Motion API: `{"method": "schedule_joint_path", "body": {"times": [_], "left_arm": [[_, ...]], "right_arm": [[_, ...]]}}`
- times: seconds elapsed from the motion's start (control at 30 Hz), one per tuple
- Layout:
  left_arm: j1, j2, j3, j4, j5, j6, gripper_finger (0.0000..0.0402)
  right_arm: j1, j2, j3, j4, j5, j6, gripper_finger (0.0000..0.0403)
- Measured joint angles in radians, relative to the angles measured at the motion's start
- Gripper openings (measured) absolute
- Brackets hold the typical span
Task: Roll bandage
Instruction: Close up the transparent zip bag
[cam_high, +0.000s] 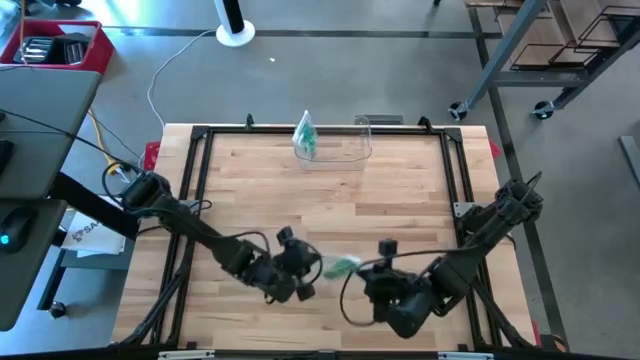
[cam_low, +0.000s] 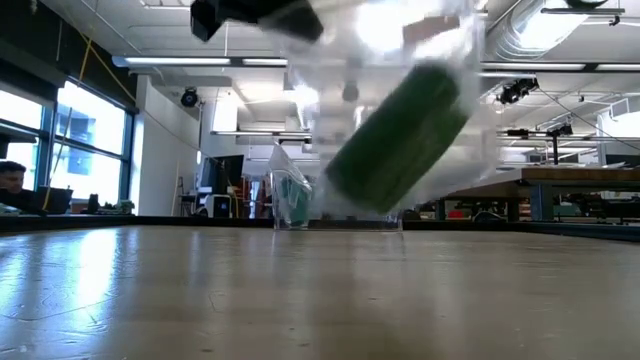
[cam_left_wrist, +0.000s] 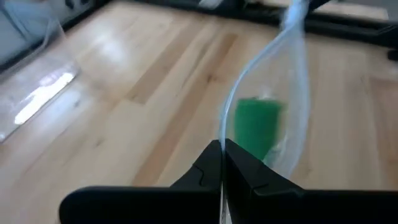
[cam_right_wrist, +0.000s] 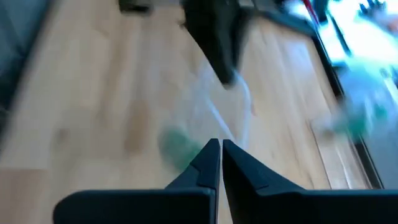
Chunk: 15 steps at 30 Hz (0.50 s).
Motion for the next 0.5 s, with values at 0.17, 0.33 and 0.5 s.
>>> {"method": "schedule_joint_path", "body": {"times": [0.17,0.33,0.5], "left_arm": [[0.011,0.000,0.002,-0.044,0.071,-0.033,0.0000],[0.010,0.000,0.002,-0.046,0.087,-0.033,0.0000],[0.002,0.000,0.002,-0.046,0.096,-0.032,0.0000]], "right_arm": [[0.018,0.000,-0.003,-0.344,0.001,0.330,0.0036],[0.060,-0.028,-0.135,-0.360,0.012,0.318,0.0111],[0.086,-0.129,-0.422,-0.013,0.002,0.281,0.0163]]}}
